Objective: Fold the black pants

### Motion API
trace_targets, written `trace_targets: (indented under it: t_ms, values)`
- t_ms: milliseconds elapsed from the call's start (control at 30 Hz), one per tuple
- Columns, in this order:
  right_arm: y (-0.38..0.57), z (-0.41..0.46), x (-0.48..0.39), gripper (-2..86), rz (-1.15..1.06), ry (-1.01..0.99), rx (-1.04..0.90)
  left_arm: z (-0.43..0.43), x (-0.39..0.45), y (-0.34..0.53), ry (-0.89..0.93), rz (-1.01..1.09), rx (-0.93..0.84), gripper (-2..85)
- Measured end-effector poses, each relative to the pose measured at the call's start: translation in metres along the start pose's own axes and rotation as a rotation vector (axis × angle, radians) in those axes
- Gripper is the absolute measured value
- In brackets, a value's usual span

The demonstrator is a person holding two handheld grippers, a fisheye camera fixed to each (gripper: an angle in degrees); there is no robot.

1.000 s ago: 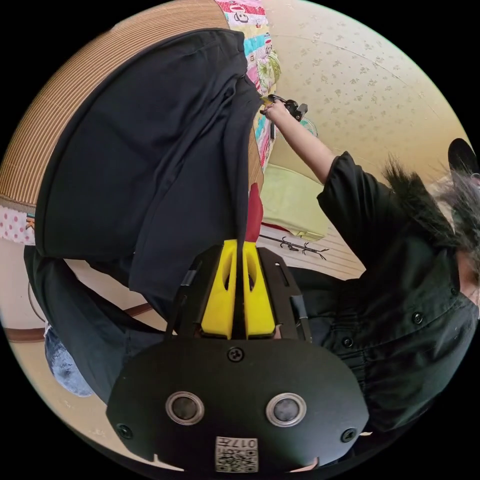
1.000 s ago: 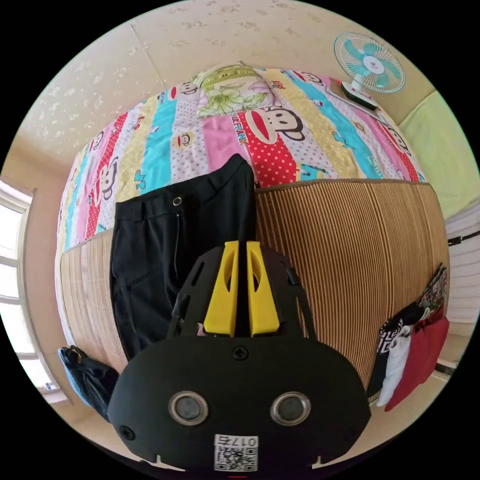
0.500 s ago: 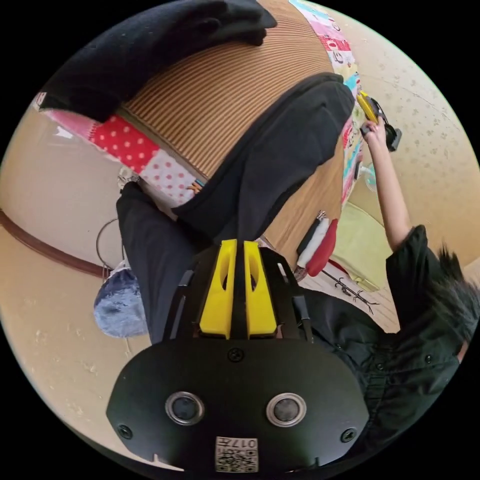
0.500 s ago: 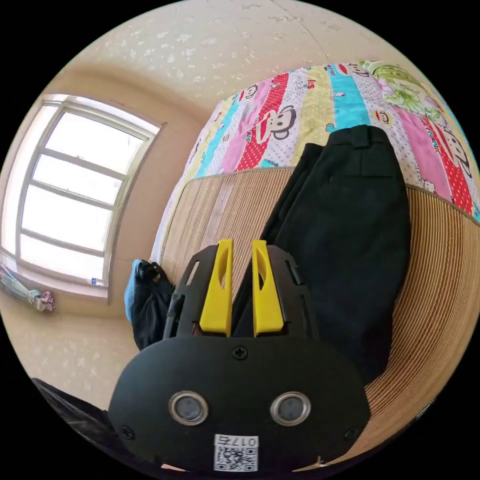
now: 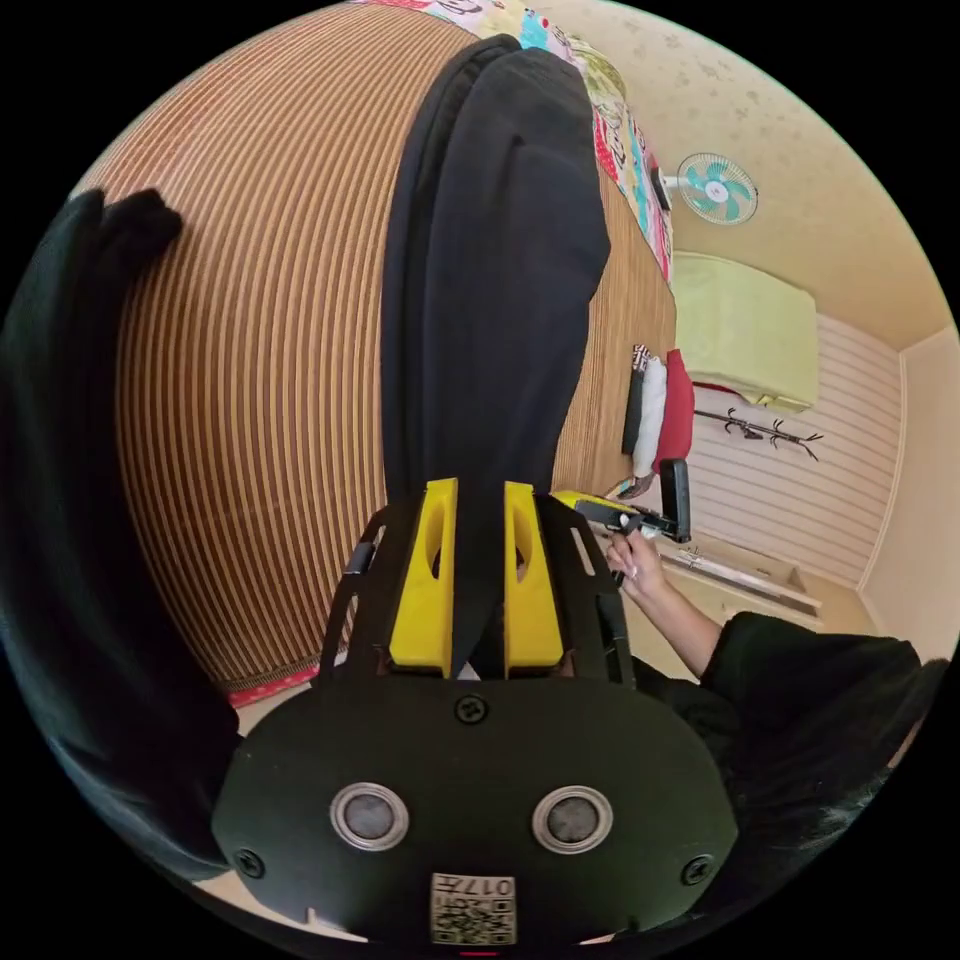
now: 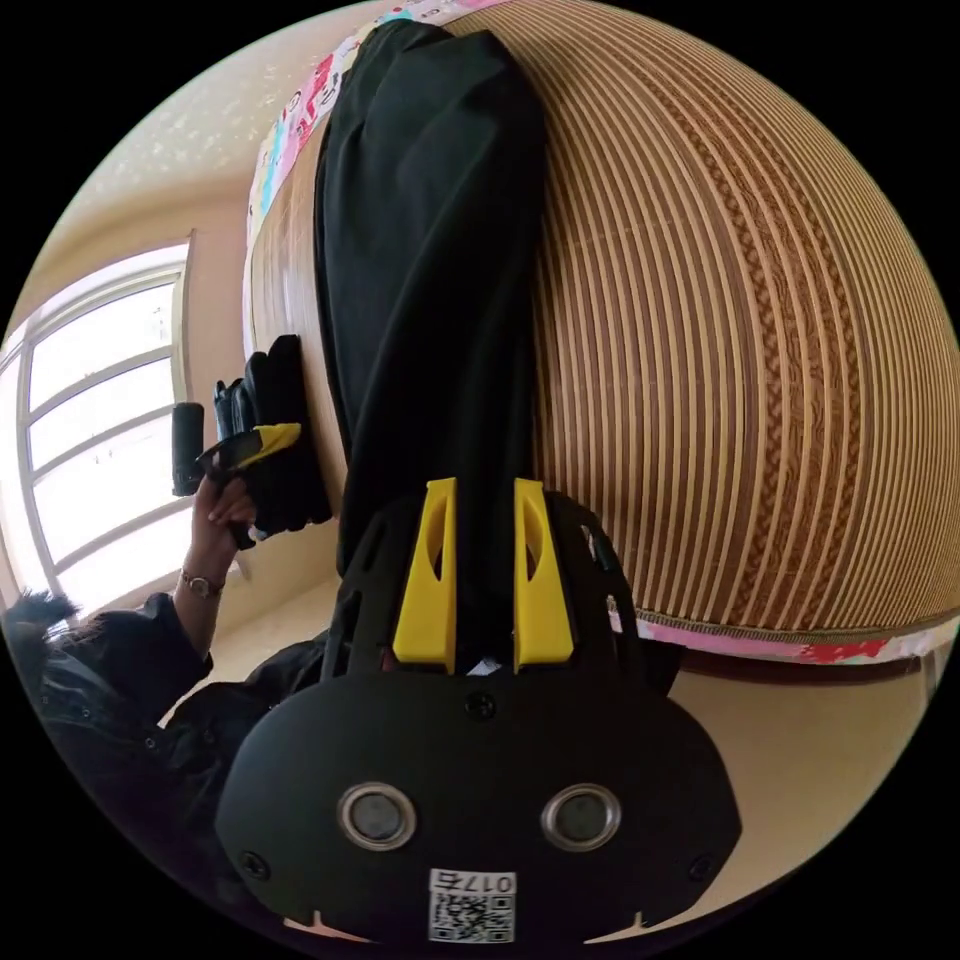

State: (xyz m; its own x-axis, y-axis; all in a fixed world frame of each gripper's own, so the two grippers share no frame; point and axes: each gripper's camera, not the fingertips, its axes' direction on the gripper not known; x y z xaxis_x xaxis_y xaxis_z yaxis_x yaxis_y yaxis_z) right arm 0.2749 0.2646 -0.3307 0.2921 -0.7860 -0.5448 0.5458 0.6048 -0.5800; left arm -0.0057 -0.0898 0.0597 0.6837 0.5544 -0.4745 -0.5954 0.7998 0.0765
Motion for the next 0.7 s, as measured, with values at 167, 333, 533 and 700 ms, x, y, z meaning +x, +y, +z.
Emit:
trace_targets:
  t_ms: [167, 333, 533, 700]
  values:
    - [0.034, 0.016, -0.015, 7.3, 0.014, 0.031, 0.038, 0.016, 0.01, -0.043, -0.144, -0.008, 0.005, 8.7]
    - [0.056, -0.005, -0.022, 9.1, 0.025, -0.007, 0.116, 0.032, 0.01, -0.037, -0.16, -0.053, 0.081, 6.8]
    - [0.045, -0.006, -0.022, 5.4, -0.002, -0.117, 0.039, 0.045, 0.005, -0.007, -0.024, -0.107, 0.124, 5.2]
    - [0.043, -0.039, -0.036, 2.9, -0.047, -0.14, -0.011, 0.038, 0.016, 0.004, 0.018, -0.069, 0.098, 0.5]
